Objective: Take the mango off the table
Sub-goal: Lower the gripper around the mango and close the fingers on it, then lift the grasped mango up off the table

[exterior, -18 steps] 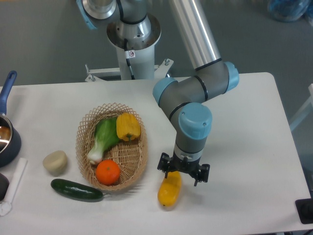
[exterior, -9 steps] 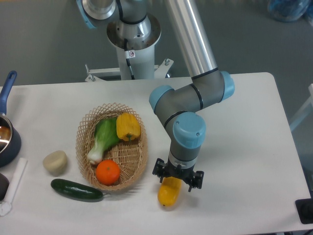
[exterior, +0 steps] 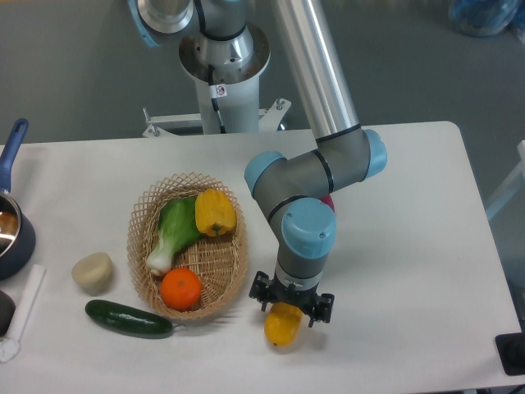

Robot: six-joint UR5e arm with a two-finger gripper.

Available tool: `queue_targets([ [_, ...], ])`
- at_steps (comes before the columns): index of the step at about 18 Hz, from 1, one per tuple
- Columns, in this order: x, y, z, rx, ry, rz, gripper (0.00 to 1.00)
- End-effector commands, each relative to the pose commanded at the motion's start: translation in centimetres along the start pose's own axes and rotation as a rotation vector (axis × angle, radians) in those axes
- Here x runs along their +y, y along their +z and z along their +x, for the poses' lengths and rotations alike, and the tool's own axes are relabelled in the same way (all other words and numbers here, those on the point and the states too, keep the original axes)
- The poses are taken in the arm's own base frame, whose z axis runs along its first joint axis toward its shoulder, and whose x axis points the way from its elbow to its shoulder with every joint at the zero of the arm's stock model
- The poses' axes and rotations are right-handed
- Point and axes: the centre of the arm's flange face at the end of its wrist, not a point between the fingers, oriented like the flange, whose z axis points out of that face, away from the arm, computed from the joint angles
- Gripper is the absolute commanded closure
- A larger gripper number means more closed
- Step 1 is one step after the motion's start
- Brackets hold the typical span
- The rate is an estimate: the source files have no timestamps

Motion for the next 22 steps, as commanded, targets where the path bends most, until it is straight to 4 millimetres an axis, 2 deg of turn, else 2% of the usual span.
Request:
queue_targets([
  [1, 0.1, 0.1, 0.0, 0.000, -0.002, -0.002, 0.00],
  [2, 0.1, 0.1, 0.0, 0.000, 0.000, -0.002, 0.05],
  [8, 0.0, 0.0, -0.1, -0.006, -0.001, -0.003, 0.40],
  [9, -0.1, -0.1, -0.1, -0.007, -0.001, -0.002, 0.47],
  [11, -0.1, -0.2, -0.2, -0.010, 0.001, -0.001, 0.66],
  [14, -0.7, -1.6, -0.7, -0.034, 0.002, 0.014, 0.68],
  [16, -1.5, -4.6, -1.1, -0.071, 0.008, 0.051, 0.68],
  [19, -2.6, -12.2, -1.7, -0.157, 0.011, 0.140, 0.63],
  [22, -1.8, -18.7, -2.0, -0.224, -0.001, 0.207, 0.63],
])
